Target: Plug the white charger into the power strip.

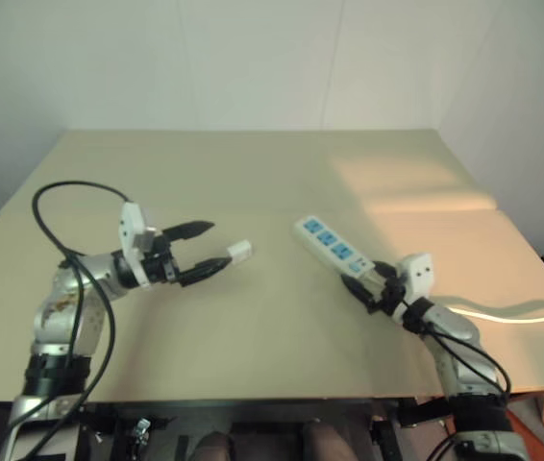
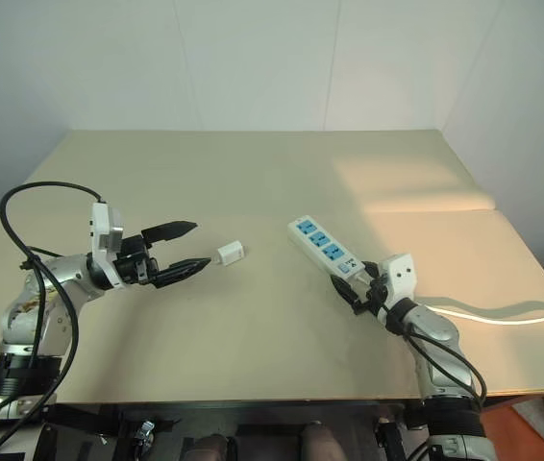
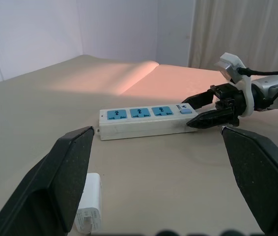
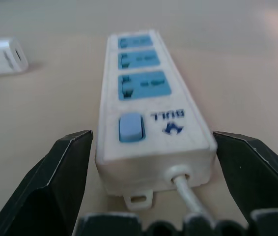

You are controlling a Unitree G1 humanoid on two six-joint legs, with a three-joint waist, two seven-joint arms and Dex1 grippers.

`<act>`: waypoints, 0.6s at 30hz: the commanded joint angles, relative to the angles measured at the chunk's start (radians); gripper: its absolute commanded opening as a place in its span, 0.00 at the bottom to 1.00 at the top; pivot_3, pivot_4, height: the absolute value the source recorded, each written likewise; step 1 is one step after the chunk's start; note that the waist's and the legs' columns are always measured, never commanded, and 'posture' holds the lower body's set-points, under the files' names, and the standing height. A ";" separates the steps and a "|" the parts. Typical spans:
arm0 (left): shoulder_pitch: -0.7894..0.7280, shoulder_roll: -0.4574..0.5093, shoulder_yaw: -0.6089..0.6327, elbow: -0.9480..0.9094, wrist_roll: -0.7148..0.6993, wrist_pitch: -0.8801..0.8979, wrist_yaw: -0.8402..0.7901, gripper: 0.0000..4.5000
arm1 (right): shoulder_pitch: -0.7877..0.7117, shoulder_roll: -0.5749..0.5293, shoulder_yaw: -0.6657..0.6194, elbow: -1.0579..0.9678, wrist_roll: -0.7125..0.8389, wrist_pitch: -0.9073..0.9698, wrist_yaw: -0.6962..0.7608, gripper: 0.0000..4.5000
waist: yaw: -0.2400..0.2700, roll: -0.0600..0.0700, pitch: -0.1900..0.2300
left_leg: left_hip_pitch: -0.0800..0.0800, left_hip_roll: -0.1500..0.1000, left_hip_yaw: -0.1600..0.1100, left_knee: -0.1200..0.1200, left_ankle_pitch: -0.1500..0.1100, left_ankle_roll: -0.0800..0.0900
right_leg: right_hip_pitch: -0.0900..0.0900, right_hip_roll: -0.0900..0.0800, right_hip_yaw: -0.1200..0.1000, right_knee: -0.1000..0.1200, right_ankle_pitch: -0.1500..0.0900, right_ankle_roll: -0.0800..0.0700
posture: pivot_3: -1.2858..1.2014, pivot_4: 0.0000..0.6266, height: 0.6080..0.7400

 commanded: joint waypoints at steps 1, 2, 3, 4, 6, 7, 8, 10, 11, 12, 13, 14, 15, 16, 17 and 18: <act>0.003 0.006 0.017 -0.020 -0.009 -0.011 0.001 1.00 | -0.011 -0.007 -0.035 0.025 0.007 -0.111 0.001 0.99 | -0.001 0.000 0.000 | 0.000 0.000 0.000 0.000 0.000 0.000 | 0.000 0.000 0.000 0.000 0.000 0.000 | 0.52 0.24 1.00; 0.003 0.008 0.017 -0.019 -0.009 -0.011 -0.001 1.00 | -0.016 -0.014 -0.033 0.054 0.016 -0.131 0.035 0.99 | -0.002 0.000 0.000 | 0.000 0.000 0.000 0.000 0.000 0.000 | 0.000 0.000 0.000 0.000 0.000 0.000 | 0.52 0.24 1.00; 0.002 0.010 0.017 -0.017 -0.008 -0.011 -0.002 1.00 | -0.021 -0.020 -0.030 0.078 0.025 -0.147 0.062 0.99 | -0.002 0.000 0.000 | 0.000 0.000 0.000 0.000 0.000 0.000 | 0.000 0.000 0.000 0.000 0.000 0.000 | 0.52 0.24 1.00; 0.000 0.011 0.017 -0.016 -0.008 -0.011 -0.004 1.00 | -0.028 -0.023 -0.030 0.104 0.036 -0.158 0.088 0.99 | -0.001 0.000 0.000 | 0.000 0.000 0.000 0.000 0.000 0.000 | 0.000 0.000 0.000 0.000 0.000 0.000 | 0.52 0.24 1.00; -0.005 0.011 0.020 -0.016 -0.016 -0.011 -0.013 1.00 | -0.044 -0.029 -0.022 0.157 0.038 -0.182 0.134 0.99 | -0.002 0.000 0.000 | 0.000 0.000 0.000 0.000 0.000 0.000 | 0.000 0.000 0.000 0.000 0.000 0.000 | 0.52 0.24 1.00; -0.007 0.012 0.023 -0.020 -0.021 -0.014 -0.019 1.00 | -0.052 -0.032 -0.017 0.185 0.036 -0.194 0.155 0.99 | -0.003 0.000 0.000 | 0.000 0.000 0.000 0.000 0.000 0.000 | 0.000 0.000 0.000 0.000 0.000 0.000 | 0.52 0.24 1.00; -0.008 0.013 0.027 -0.024 -0.026 -0.013 -0.022 1.00 | -0.060 -0.033 -0.011 0.209 0.032 -0.204 0.169 0.99 | -0.003 0.000 0.000 | 0.001 0.000 0.000 0.000 0.000 0.000 | 0.000 0.000 0.000 0.000 0.000 0.000 | 0.52 0.24 1.00; -0.008 0.014 0.032 -0.030 -0.031 -0.009 -0.022 1.00 | -0.076 -0.029 -0.008 0.252 0.030 -0.220 0.187 0.99 | -0.003 0.000 0.000 | 0.001 0.000 0.000 0.000 0.000 0.000 | 0.000 0.000 0.000 0.000 0.000 0.000 | 0.52 0.24 1.00; -0.008 0.014 0.033 -0.030 -0.031 -0.009 -0.022 1.00 | -0.084 -0.027 -0.007 0.271 0.028 -0.227 0.189 0.99 | -0.003 0.000 0.000 | 0.001 0.000 0.000 0.000 0.000 0.000 | 0.001 0.001 0.000 0.000 0.000 0.000 | 0.52 0.24 1.00; -0.006 0.015 0.033 -0.030 -0.028 -0.009 -0.021 1.00 | -0.091 -0.026 -0.006 0.288 0.026 -0.238 0.192 0.99 | -0.003 0.000 0.000 | 0.001 0.000 0.000 0.000 0.000 0.000 | 0.000 0.001 0.000 0.000 0.000 0.000 | 0.52 0.24 1.00; -0.004 0.016 0.034 -0.032 -0.025 -0.010 -0.020 1.00 | -0.098 -0.022 -0.010 0.299 0.042 -0.231 0.205 0.99 | -0.003 0.000 0.000 | 0.001 0.000 0.000 0.000 0.000 0.000 | 0.000 0.000 0.000 0.000 0.000 0.000 | 0.52 0.24 1.00; -0.002 0.016 0.036 -0.033 -0.025 -0.009 -0.017 1.00 | -0.106 -0.019 -0.015 0.308 0.055 -0.223 0.210 0.99 | -0.003 0.000 0.000 | 0.001 0.000 0.000 0.000 0.000 0.000 | 0.000 0.000 0.000 0.000 0.000 0.000 | 0.52 0.24 1.00; 0.000 0.016 0.038 -0.036 -0.025 -0.007 -0.014 1.00 | -0.111 -0.018 -0.017 0.314 0.055 -0.226 0.208 0.99 | -0.003 0.000 0.000 | 0.001 0.000 0.000 0.000 0.000 0.000 | 0.000 0.000 0.000 0.000 0.000 0.000 | 0.52 0.24 1.00; 0.002 0.016 0.040 -0.038 -0.025 -0.006 -0.013 1.00 | -0.116 -0.018 -0.015 0.321 0.052 -0.231 0.207 0.99 | -0.002 0.000 0.000 | 0.001 0.000 0.000 0.000 0.000 0.000 | 0.000 0.000 0.000 0.000 0.000 0.000 | 0.52 0.24 1.00; 0.004 0.017 0.040 -0.041 -0.025 -0.004 -0.012 1.00 | -0.120 -0.017 -0.011 0.330 0.043 -0.243 0.200 0.99 | -0.002 0.000 0.000 | 0.001 0.000 0.000 0.000 0.000 0.000 | 0.000 0.000 0.000 0.000 0.000 0.000 | 0.52 0.24 1.00; 0.006 0.018 0.040 -0.043 -0.024 -0.004 -0.012 1.00 | -0.123 -0.016 -0.009 0.338 0.038 -0.253 0.198 0.99 | -0.002 0.000 0.000 | 0.001 0.000 0.000 0.000 0.000 0.000 | 0.000 0.000 0.000 0.000 0.000 0.000 | 0.52 0.24 1.00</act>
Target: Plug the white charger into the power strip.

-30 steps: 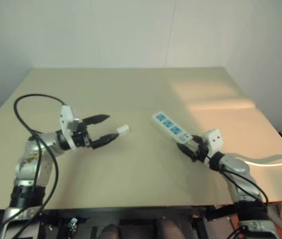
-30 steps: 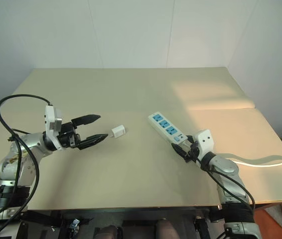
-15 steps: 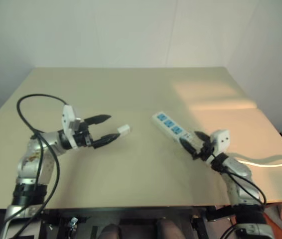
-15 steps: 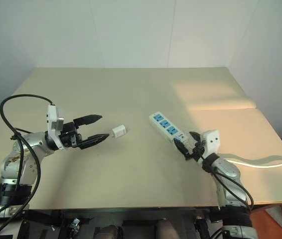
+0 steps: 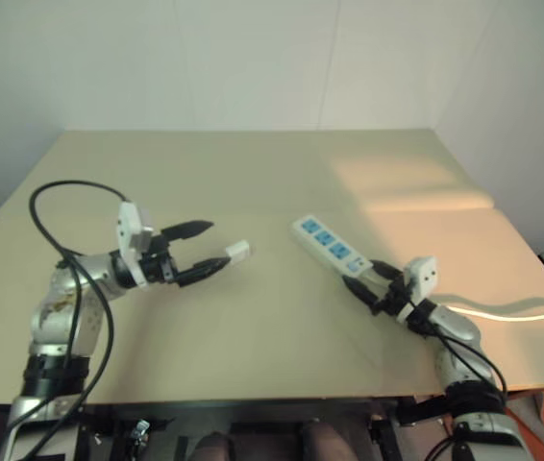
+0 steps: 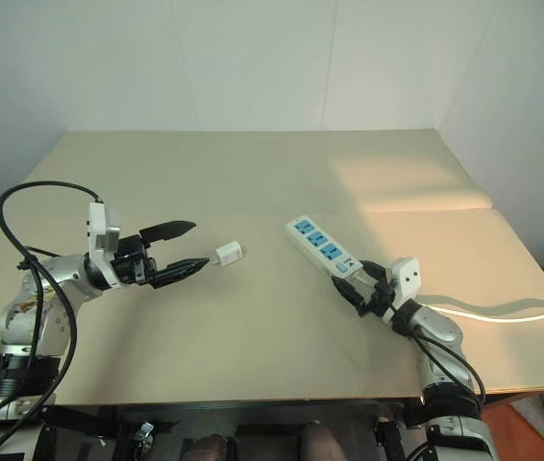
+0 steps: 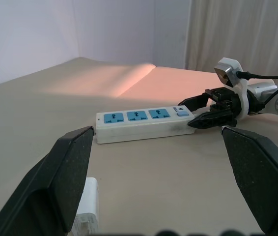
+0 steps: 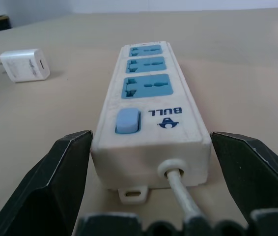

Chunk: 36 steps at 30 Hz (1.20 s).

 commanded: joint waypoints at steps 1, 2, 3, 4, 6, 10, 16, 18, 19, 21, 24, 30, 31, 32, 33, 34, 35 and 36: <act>0.006 0.017 0.026 -0.039 -0.017 -0.004 0.005 1.00 | -0.023 0.000 -0.011 0.016 0.002 -0.042 0.001 0.99 | 0.000 0.000 0.000 | 0.000 0.000 0.000 0.000 0.000 0.000 | 0.000 0.000 0.000 0.000 0.000 0.000 | 0.52 0.24 1.00; 0.009 0.017 0.025 -0.040 -0.015 -0.006 0.006 1.00 | -0.026 0.000 -0.010 0.023 0.002 -0.045 0.003 0.99 | 0.000 0.000 0.000 | 0.000 0.000 0.000 0.000 0.000 0.000 | 0.000 0.000 0.000 0.000 0.000 0.000 | 0.52 0.24 1.00; 0.010 0.017 0.025 -0.040 -0.013 -0.007 0.007 1.00 | -0.029 0.001 -0.009 0.032 0.001 -0.049 0.005 0.99 | 0.000 0.000 0.000 | 0.000 0.000 0.000 0.000 0.000 0.000 | 0.000 0.000 0.000 0.000 0.000 0.000 | 0.52 0.24 1.00; 0.011 0.017 0.024 -0.041 -0.013 -0.007 0.008 1.00 | -0.031 0.002 -0.009 0.037 0.003 -0.050 0.007 0.99 | 0.000 0.000 0.000 | 0.000 0.000 0.000 0.000 0.000 0.000 | 0.000 0.000 0.000 0.000 0.000 0.000 | 0.52 0.24 1.00; 0.011 0.017 0.025 -0.039 -0.012 -0.008 0.012 1.00 | -0.034 0.007 -0.006 0.047 0.000 -0.059 0.004 0.99 | 0.000 0.000 0.000 | 0.000 0.000 0.000 0.000 0.000 0.000 | 0.000 0.000 0.000 0.000 0.000 0.000 | 0.52 0.24 1.00; 0.014 0.016 0.024 -0.042 -0.012 -0.008 0.017 1.00 | -0.037 0.017 -0.001 0.059 -0.005 -0.076 -0.003 0.99 | -0.001 0.000 0.000 | 0.000 0.000 0.000 0.000 0.000 0.000 | 0.000 0.000 0.000 0.000 0.000 0.000 | 0.52 0.24 1.00; 0.017 0.016 0.022 -0.048 -0.016 -0.006 0.021 1.00 | -0.041 0.019 0.011 0.073 -0.020 -0.101 0.002 0.99 | -0.002 0.000 0.000 | 0.001 0.000 0.000 0.000 0.000 0.000 | 0.000 0.000 0.000 0.000 0.000 0.000 | 0.52 0.24 1.00; 0.019 0.017 0.022 -0.050 -0.014 -0.007 0.021 1.00 | -0.040 0.015 0.019 0.077 -0.034 -0.111 0.001 0.99 | -0.002 0.000 0.000 | 0.001 0.000 0.000 0.000 0.000 0.000 | 0.000 0.000 0.000 0.000 0.000 0.000 | 0.52 0.24 1.00; 0.020 0.016 0.021 -0.052 -0.013 -0.007 0.022 1.00 | -0.040 0.013 0.021 0.079 -0.039 -0.114 0.002 0.99 | -0.002 0.000 0.000 | 0.000 0.000 0.000 0.000 0.000 0.000 | 0.000 0.000 0.000 0.000 0.000 0.000 | 0.52 0.24 1.00; 0.023 0.015 0.022 -0.055 -0.014 -0.006 0.024 1.00 | -0.042 0.015 0.017 0.082 -0.039 -0.112 0.000 0.99 | -0.002 0.000 0.000 | 0.001 0.000 0.000 0.000 0.000 0.000 | 0.000 0.000 0.000 0.000 0.000 0.000 | 0.52 0.24 1.00; 0.027 0.014 0.023 -0.059 -0.015 -0.005 0.027 1.00 | -0.047 0.014 0.013 0.088 -0.037 -0.102 0.001 0.99 | -0.002 0.000 0.000 | 0.001 0.000 0.000 0.000 0.000 0.000 | 0.001 0.000 0.000 0.000 0.000 0.000 | 0.52 0.24 1.00; 0.027 0.011 0.023 -0.059 -0.015 -0.007 0.036 1.00 | -0.053 0.011 0.013 0.099 -0.039 -0.102 0.007 0.75 | -0.002 0.000 0.000 | 0.001 0.000 0.000 0.000 0.000 0.000 | 0.001 0.000 0.000 0.000 0.000 0.000 | 0.52 0.24 1.00; 0.027 0.010 0.023 -0.059 -0.014 -0.007 0.038 1.00 | -0.053 0.011 0.015 0.099 -0.043 -0.104 0.004 0.75 | -0.002 0.000 0.000 | 0.001 0.000 0.000 0.000 0.000 0.000 | 0.001 0.000 0.000 0.000 0.000 0.000 | 0.52 0.24 1.00; 0.026 0.010 0.023 -0.059 -0.013 -0.006 0.043 1.00 | -0.053 0.011 0.017 0.098 -0.044 -0.107 0.006 0.75 | -0.002 0.000 0.000 | 0.001 0.000 0.000 0.000 0.000 0.000 | 0.001 0.000 0.000 0.000 0.000 0.000 | 0.52 0.24 1.00; 0.025 0.009 0.023 -0.057 -0.011 -0.007 0.048 1.00 | -0.052 0.011 0.017 0.096 -0.044 -0.108 0.008 0.75 | -0.002 0.000 0.000 | 0.001 0.000 0.000 0.000 0.000 0.000 | 0.001 0.000 0.000 0.000 0.000 0.000 | 0.52 0.24 1.00; 0.020 0.008 0.022 -0.056 -0.007 -0.005 0.057 1.00 | -0.051 0.010 0.019 0.095 -0.047 -0.109 0.009 0.75 | -0.002 0.000 0.000 | 0.001 0.000 0.000 0.000 0.000 0.000 | 0.001 0.000 0.000 0.000 0.000 0.000 | 0.52 0.24 1.00; 0.013 0.007 0.021 -0.057 -0.003 0.001 0.074 1.00 | -0.049 0.008 0.021 0.092 -0.049 -0.112 0.011 0.75 | -0.002 0.000 0.000 | 0.001 0.000 0.000 0.000 0.000 0.000 | 0.001 0.000 0.000 0.000 0.000 0.000 | 0.52 0.24 1.00; 0.003 0.004 0.020 -0.060 0.001 0.009 0.094 1.00 | -0.045 0.005 0.022 0.083 -0.045 -0.107 0.020 0.75 | -0.002 0.000 0.000 | 0.001 0.000 0.000 0.000 0.000 0.000 | 0.001 0.000 0.000 0.000 0.000 0.000 | 0.52 0.24 1.00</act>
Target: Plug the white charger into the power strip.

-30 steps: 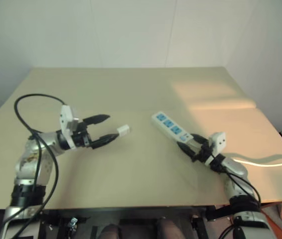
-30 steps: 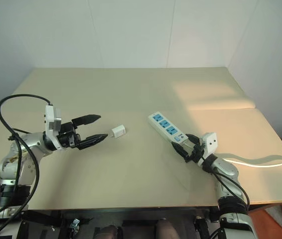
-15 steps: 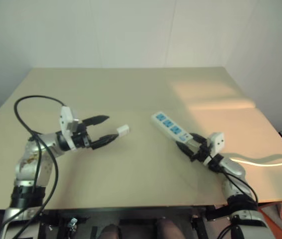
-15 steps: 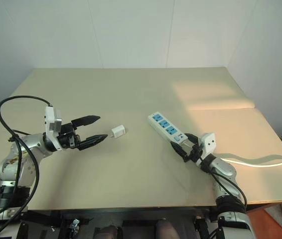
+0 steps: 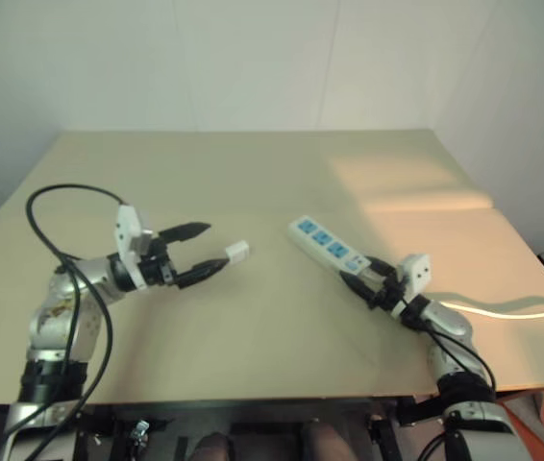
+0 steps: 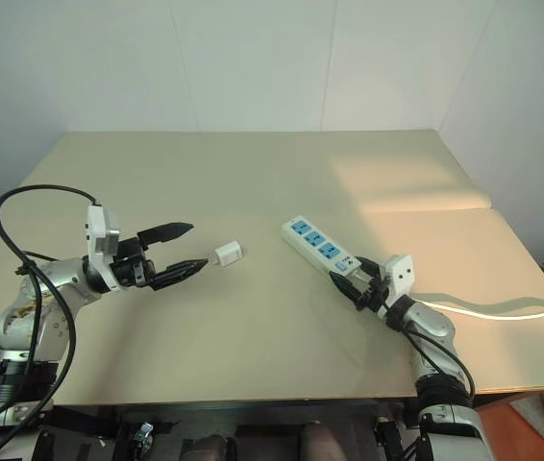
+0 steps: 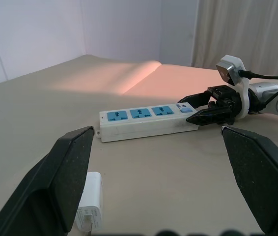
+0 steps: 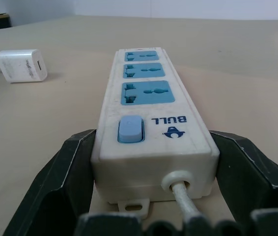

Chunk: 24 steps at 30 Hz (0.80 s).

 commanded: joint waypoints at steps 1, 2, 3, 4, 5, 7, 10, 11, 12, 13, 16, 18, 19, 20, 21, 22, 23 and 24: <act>-0.033 -0.001 0.017 -0.039 0.000 0.015 0.062 1.00 | 0.007 -0.013 0.013 -0.022 -0.002 -0.001 0.023 0.75 | 0.001 0.000 0.000 | 0.000 0.000 0.000 0.000 0.000 0.000 | 0.000 0.000 0.000 0.000 0.000 0.000 | 0.52 0.24 1.00; -0.045 -0.005 0.014 -0.044 0.005 0.022 0.087 1.00 | 0.012 -0.018 0.014 -0.030 -0.001 0.001 0.032 0.75 | 0.001 0.000 0.000 | 0.000 0.000 0.000 0.000 0.000 0.000 | 0.000 0.000 0.000 0.000 0.000 0.000 | 0.52 0.24 1.00; -0.059 -0.006 0.008 -0.050 0.017 0.031 0.116 1.00 | 0.017 -0.024 0.013 -0.040 0.003 0.006 0.038 0.75 | 0.002 0.000 0.000 | 0.000 0.000 0.000 0.000 0.000 0.000 | 0.000 0.000 0.000 0.000 0.000 0.000 | 0.52 0.24 1.00; -0.080 -0.006 -0.005 -0.054 0.038 0.046 0.152 1.00 | 0.022 -0.033 0.009 -0.050 0.009 0.014 0.045 0.75 | 0.002 0.000 0.000 | 0.000 0.000 0.000 0.000 0.000 0.000 | 0.000 0.000 0.000 0.000 0.000 0.000 | 0.52 0.24 1.00; -0.099 -0.003 -0.016 -0.055 0.054 0.065 0.180 1.00 | 0.026 -0.042 0.006 -0.059 0.014 0.020 0.053 0.75 | 0.002 0.000 0.000 | -0.001 0.000 0.000 0.000 0.000 0.000 | 0.000 0.000 0.000 0.000 0.000 0.000 | 0.52 0.24 1.00; -0.156 0.019 -0.054 -0.050 0.104 0.107 0.215 1.00 | 0.050 -0.083 -0.006 -0.096 0.042 0.054 0.102 0.75 | 0.007 0.000 0.000 | -0.001 -0.001 -0.001 0.000 0.000 0.000 | 0.000 -0.001 0.000 0.000 0.000 0.000 | 0.52 0.24 1.00; -0.249 0.042 -0.101 -0.027 0.163 0.165 0.252 1.00 | 0.094 -0.158 -0.024 -0.148 0.086 0.104 0.196 0.75 | 0.015 0.000 0.000 | -0.002 -0.002 -0.001 0.000 0.000 0.000 | 0.000 -0.001 0.000 -0.001 0.000 0.000 | 0.52 0.24 1.00; -0.285 0.044 -0.112 -0.011 0.172 0.183 0.258 1.00 | 0.107 -0.183 -0.029 -0.153 0.093 0.112 0.220 0.75 | 0.015 0.000 0.000 | -0.002 -0.002 -0.001 0.000 0.000 0.000 | 0.000 -0.001 0.000 -0.002 0.000 0.001 | 0.52 0.24 1.00; -0.321 0.046 -0.122 0.006 0.180 0.202 0.257 1.00 | 0.118 -0.202 -0.033 -0.152 0.096 0.112 0.236 0.75 | 0.017 0.000 0.000 | -0.002 -0.002 0.000 0.000 0.000 0.000 | 0.000 -0.001 0.000 -0.002 0.000 0.001 | 0.52 0.24 1.00; -0.364 0.046 -0.136 0.029 0.189 0.227 0.255 1.00 | 0.133 -0.224 -0.041 -0.159 0.116 0.129 0.267 0.75 | 0.017 0.000 0.000 | -0.002 -0.002 -0.001 0.000 0.000 0.000 | 0.000 -0.001 0.000 -0.001 0.000 0.001 | 0.52 0.24 1.00; -0.483 0.042 -0.170 0.105 0.203 0.317 0.248 1.00 | 0.175 -0.273 -0.058 -0.188 0.168 0.160 0.349 0.75 | 0.019 0.000 0.000 | -0.001 -0.002 0.000 0.000 0.000 0.000 | 0.001 -0.001 -0.001 -0.001 0.000 0.001 | 0.52 0.24 1.00; -0.602 0.038 -0.224 0.197 0.241 0.419 0.248 1.00 | 0.217 -0.303 -0.071 -0.232 0.218 0.192 0.432 0.75 | 0.019 0.000 0.000 | -0.001 -0.002 0.000 0.000 0.000 0.000 | 0.001 -0.001 0.000 -0.001 -0.001 0.001 | 0.52 0.24 1.00; -0.667 0.042 -0.264 0.251 0.263 0.485 0.233 1.00 | 0.236 -0.310 -0.077 -0.255 0.243 0.203 0.466 0.75 | 0.019 0.000 0.000 | -0.001 -0.002 0.000 0.000 0.000 0.000 | 0.001 -0.001 -0.001 -0.002 -0.001 0.002 | 0.52 0.24 1.00; -0.723 0.038 -0.287 0.305 0.270 0.525 0.210 1.00 | 0.252 -0.314 -0.081 -0.280 0.265 0.214 0.496 0.75 | 0.018 0.000 0.000 | -0.002 -0.003 -0.001 0.001 0.000 0.000 | 0.000 -0.001 -0.001 -0.001 -0.001 0.003 | 0.52 0.24 1.00; -0.758 0.036 -0.301 0.342 0.272 0.548 0.190 1.00 | 0.262 -0.316 -0.084 -0.295 0.278 0.221 0.512 0.75 | 0.015 0.000 0.000 | -0.002 -0.003 -0.001 0.001 0.000 0.000 | 0.000 -0.001 -0.001 -0.002 -0.001 0.003 | 0.52 0.24 1.00; -0.793 0.033 -0.323 0.383 0.284 0.545 0.160 1.00 | 0.268 -0.311 -0.080 -0.311 0.281 0.216 0.525 0.75 | 0.011 0.000 0.000 | -0.003 -0.003 -0.001 0.001 0.000 0.000 | 0.000 -0.001 -0.001 -0.001 -0.002 0.004 | 0.52 0.24 1.00; -0.826 0.031 -0.353 0.424 0.300 0.532 0.120 1.00 | 0.269 -0.308 -0.069 -0.324 0.281 0.215 0.540 0.75 | 0.005 0.000 0.000 | -0.003 -0.003 -0.001 0.001 0.000 0.000 | 0.000 -0.001 -0.001 -0.001 -0.002 0.004 | 0.52 0.24 1.00; -0.861 0.032 -0.398 0.469 0.326 0.530 0.068 1.00 | 0.267 -0.302 -0.058 -0.333 0.279 0.211 0.553 0.75 | 0.000 0.000 0.001 | -0.003 -0.003 -0.001 0.001 0.000 0.000 | 0.000 -0.001 0.000 -0.001 -0.002 0.004 | 0.52 0.24 1.00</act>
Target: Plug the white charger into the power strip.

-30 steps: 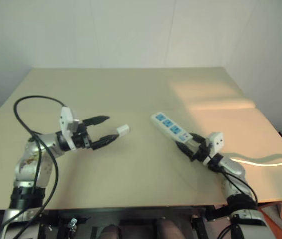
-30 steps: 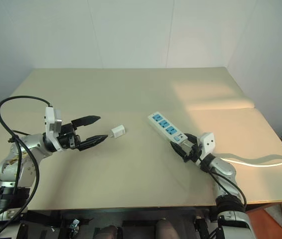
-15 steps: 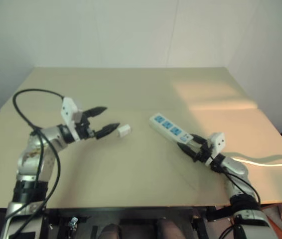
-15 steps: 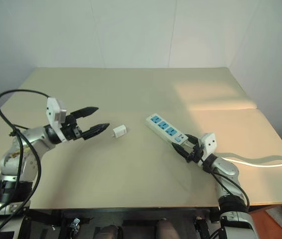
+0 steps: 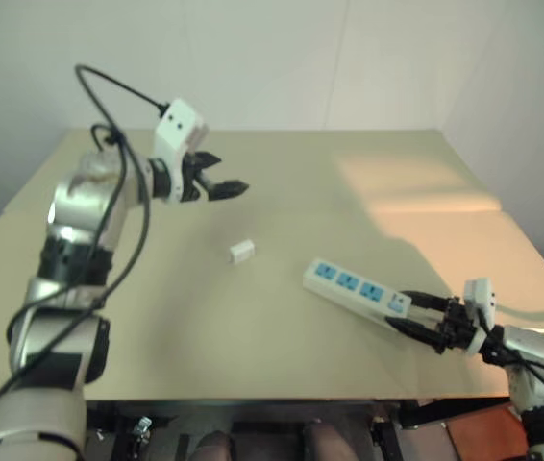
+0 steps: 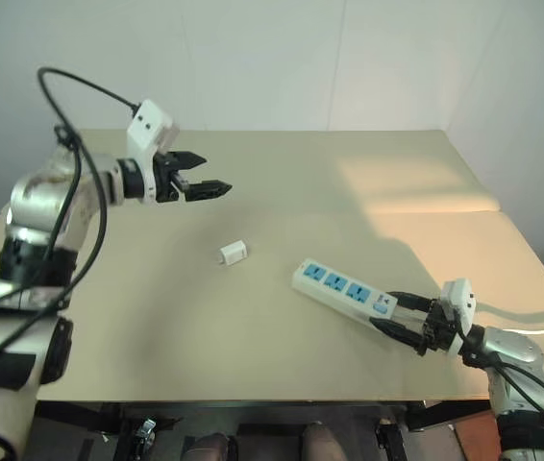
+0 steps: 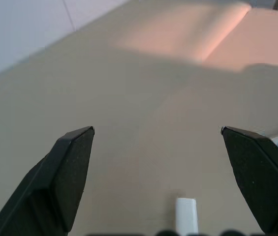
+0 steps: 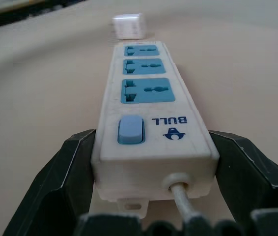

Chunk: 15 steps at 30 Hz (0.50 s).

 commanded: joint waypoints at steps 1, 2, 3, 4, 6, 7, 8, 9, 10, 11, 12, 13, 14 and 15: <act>-0.102 0.003 -0.107 0.114 0.071 -0.008 -0.143 1.00 | -0.014 0.005 0.002 -0.078 0.037 -0.005 0.056 0.75 | -0.007 0.000 0.000 | 0.000 0.000 0.000 0.000 0.000 0.000 | 0.000 0.000 0.000 0.000 0.000 0.000 | 0.52 0.24 1.00; -0.133 -0.002 -0.154 0.165 0.105 -0.023 -0.188 1.00 | -0.024 0.009 0.017 -0.079 0.032 0.000 0.069 0.75 | -0.008 0.000 0.000 | 0.000 0.000 0.000 0.000 0.000 0.000 | 0.000 0.000 0.000 0.001 0.000 0.001 | 0.52 0.24 1.00; -0.167 -0.012 -0.199 0.222 0.138 -0.034 -0.233 1.00 | -0.035 0.013 0.033 -0.078 0.025 0.003 0.083 0.75 | -0.009 0.000 0.000 | 0.001 0.000 0.000 0.000 0.000 0.000 | 0.000 0.001 0.000 0.001 -0.001 0.002 | 0.52 0.24 1.00; -0.202 -0.027 -0.243 0.288 0.179 -0.060 -0.271 1.00 | -0.051 0.017 0.052 -0.075 0.019 0.012 0.101 0.75 | -0.009 0.000 0.000 | 0.001 0.001 0.000 0.000 0.000 0.000 | 0.000 0.002 0.000 0.001 -0.004 0.006 | 0.52 0.24 1.00; -0.270 -0.063 -0.316 0.418 0.256 -0.122 -0.339 1.00 | -0.092 0.026 0.093 -0.062 0.006 0.020 0.136 0.75 | -0.009 0.000 0.001 | 0.001 0.001 0.000 0.000 0.000 0.000 | 0.000 0.002 0.001 0.001 -0.004 0.007 | 0.52 0.24 1.00; -0.300 -0.083 -0.329 0.480 0.278 -0.148 -0.365 1.00 | -0.112 0.032 0.111 -0.053 -0.004 0.014 0.147 0.75 | -0.010 0.000 0.001 | 0.000 0.001 0.000 0.000 0.000 0.000 | 0.000 0.003 0.001 0.001 -0.005 0.007 | 0.52 0.24 1.00; -0.327 -0.105 -0.339 0.539 0.301 -0.173 -0.376 1.00 | -0.131 0.038 0.124 -0.044 -0.008 0.013 0.155 0.75 | -0.009 0.000 0.001 | 0.000 0.001 0.001 0.000 0.000 0.000 | -0.001 0.003 0.001 0.001 -0.005 0.007 | 0.52 0.24 1.00; -0.348 -0.129 -0.348 0.595 0.328 -0.197 -0.371 1.00 | -0.156 0.049 0.137 -0.031 -0.012 0.015 0.157 0.75 | -0.007 0.000 0.001 | 0.000 0.001 0.000 0.000 0.000 0.000 | -0.001 0.003 0.001 0.000 -0.005 0.007 | 0.52 0.24 1.00; -0.362 -0.149 -0.360 0.640 0.354 -0.227 -0.377 1.00 | -0.179 0.062 0.149 -0.017 -0.018 0.011 0.157 0.75 | -0.007 0.000 0.002 | -0.002 0.001 0.000 0.000 0.000 0.000 | -0.002 0.003 0.001 0.000 -0.005 0.008 | 0.52 0.24 1.00; -0.372 -0.164 -0.365 0.675 0.376 -0.252 -0.384 1.00 | -0.195 0.070 0.156 -0.006 -0.023 0.008 0.157 0.75 | -0.006 0.000 0.002 | -0.003 0.001 0.000 0.000 0.000 0.000 | -0.002 0.002 0.001 0.000 -0.005 0.007 | 0.52 0.24 1.00; -0.380 -0.189 -0.377 0.712 0.400 -0.270 -0.397 1.00 | -0.220 0.085 0.172 0.009 -0.032 0.002 0.160 0.75 | -0.004 0.000 0.002 | -0.003 0.000 0.000 0.000 0.000 0.000 | -0.003 0.002 0.001 0.000 -0.004 0.007 | 0.52 0.24 1.00; -0.385 -0.208 -0.388 0.743 0.424 -0.298 -0.414 1.00 | -0.242 0.099 0.186 0.024 -0.044 -0.005 0.162 0.75 | -0.003 0.000 0.002 | -0.003 0.000 0.000 0.000 0.000 0.000 | -0.003 0.001 0.001 0.000 -0.003 0.004 | 0.52 0.24 1.00; -0.392 -0.225 -0.389 0.773 0.440 -0.314 -0.426 1.00 | -0.260 0.112 0.195 0.038 -0.052 -0.010 0.164 0.75 | -0.003 0.000 0.002 | -0.004 0.000 0.000 0.001 0.000 0.000 | -0.003 0.001 0.000 0.000 -0.002 0.003 | 0.52 0.24 1.00; -0.402 -0.247 -0.385 0.807 0.455 -0.312 -0.418 1.00 | -0.278 0.123 0.205 0.052 -0.059 -0.009 0.169 0.75 | -0.003 0.000 0.002 | -0.004 -0.001 0.000 0.001 0.000 0.000 | -0.003 0.001 0.000 0.000 -0.001 0.002 | 0.52 0.24 1.00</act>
